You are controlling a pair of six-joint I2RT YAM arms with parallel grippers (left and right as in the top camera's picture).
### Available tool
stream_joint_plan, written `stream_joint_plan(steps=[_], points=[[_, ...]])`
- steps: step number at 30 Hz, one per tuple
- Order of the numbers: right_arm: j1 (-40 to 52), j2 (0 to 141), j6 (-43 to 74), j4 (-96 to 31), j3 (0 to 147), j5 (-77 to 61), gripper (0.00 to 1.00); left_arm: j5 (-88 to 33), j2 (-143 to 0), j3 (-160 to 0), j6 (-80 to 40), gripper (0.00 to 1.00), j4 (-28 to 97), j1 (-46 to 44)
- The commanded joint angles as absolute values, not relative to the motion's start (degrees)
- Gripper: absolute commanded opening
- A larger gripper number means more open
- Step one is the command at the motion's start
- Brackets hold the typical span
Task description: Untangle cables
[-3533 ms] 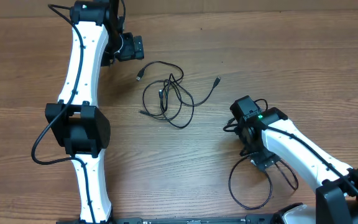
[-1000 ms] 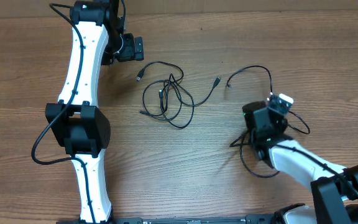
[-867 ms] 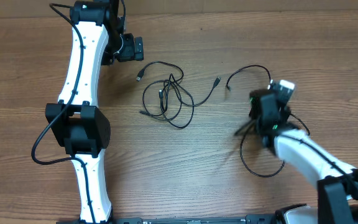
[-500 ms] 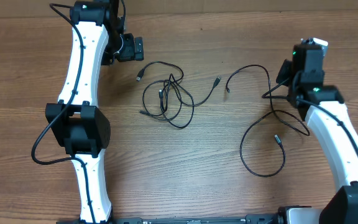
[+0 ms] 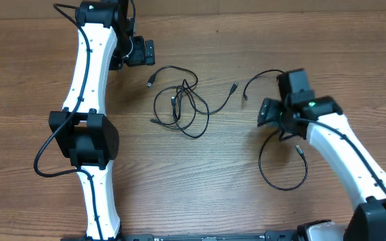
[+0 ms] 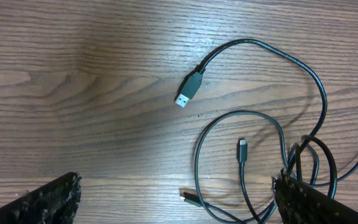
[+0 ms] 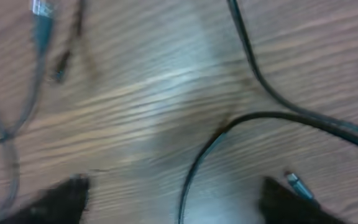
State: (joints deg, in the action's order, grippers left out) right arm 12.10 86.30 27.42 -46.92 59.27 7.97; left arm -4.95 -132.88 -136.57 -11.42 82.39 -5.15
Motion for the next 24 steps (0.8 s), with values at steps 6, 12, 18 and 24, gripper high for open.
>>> stream_joint_plan(steps=[6, 12, 18, 24], points=[[10.87, 86.5, 32.49, -25.87, 43.13, 28.8, 1.0, -5.56, -132.97, -137.88, -10.28, 1.0, 82.3, -5.26], [10.68, 89.32, 18.81, -5.96, 37.41, 28.91, 1.0, -5.56, -132.97, -137.88, -10.28, 1.0, 82.15, -5.26], [9.13, 97.14, 16.36, 2.72, 36.71, 28.93, 1.0, -5.56, -132.97, -137.88, -10.28, 1.0, 82.17, -5.26], [6.63, 102.26, 16.01, 8.99, 36.77, 23.83, 0.65, -5.54, -132.97, -137.88, -10.28, 0.99, 82.5, -5.26]])
